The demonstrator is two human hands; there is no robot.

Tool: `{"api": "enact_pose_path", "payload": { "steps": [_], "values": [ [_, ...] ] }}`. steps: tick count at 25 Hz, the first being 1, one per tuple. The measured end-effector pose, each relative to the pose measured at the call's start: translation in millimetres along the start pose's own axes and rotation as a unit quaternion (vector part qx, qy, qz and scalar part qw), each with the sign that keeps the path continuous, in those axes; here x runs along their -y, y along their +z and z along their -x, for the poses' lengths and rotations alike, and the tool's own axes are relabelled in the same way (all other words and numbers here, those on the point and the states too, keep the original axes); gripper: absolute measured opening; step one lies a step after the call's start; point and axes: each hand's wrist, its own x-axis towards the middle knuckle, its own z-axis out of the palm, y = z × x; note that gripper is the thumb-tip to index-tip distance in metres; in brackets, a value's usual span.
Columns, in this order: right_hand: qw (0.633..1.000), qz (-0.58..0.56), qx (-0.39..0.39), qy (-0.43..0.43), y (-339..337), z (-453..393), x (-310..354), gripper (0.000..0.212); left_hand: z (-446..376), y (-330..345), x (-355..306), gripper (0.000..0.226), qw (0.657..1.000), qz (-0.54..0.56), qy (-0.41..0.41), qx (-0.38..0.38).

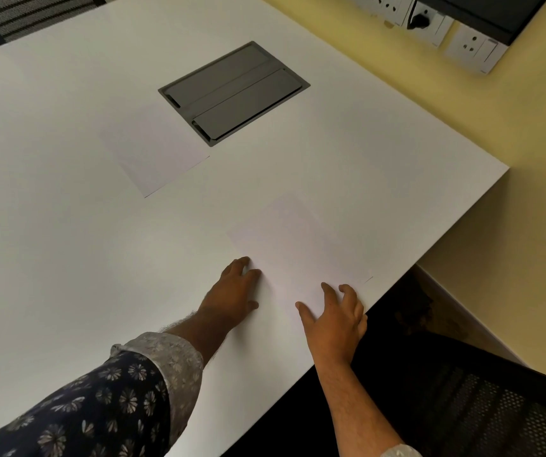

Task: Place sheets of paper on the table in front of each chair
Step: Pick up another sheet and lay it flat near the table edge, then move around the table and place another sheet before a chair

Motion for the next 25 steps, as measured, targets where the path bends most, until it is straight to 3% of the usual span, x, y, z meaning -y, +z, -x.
{"api": "enact_pose_path", "payload": {
  "steps": [11, 17, 20, 25],
  "values": [
    [1.0, -0.001, -0.015, 0.004, 2.1, 1.9, -0.4, 0.07, -2.2, 3.2, 0.5, 0.077, 1.0, -0.001, 0.006, -0.015],
    [0.996, -0.067, -0.059, -0.014, -10.6, 7.3, 16.2, 0.064, 25.9, 1.4, 14.0, 0.089, 0.998, 0.013, 0.015, -0.052],
    [0.992, -0.101, -0.062, -0.041, -18.7, 14.3, 37.5, 0.058, 54.1, -1.2, 26.3, 0.083, 0.995, 0.051, -0.021, -0.089],
    [0.979, -0.166, -0.03, -0.116, -40.0, 40.2, 100.8, 0.052, 123.0, -25.4, 75.0, 0.066, 0.963, 0.128, -0.147, -0.184]
  ]
}}
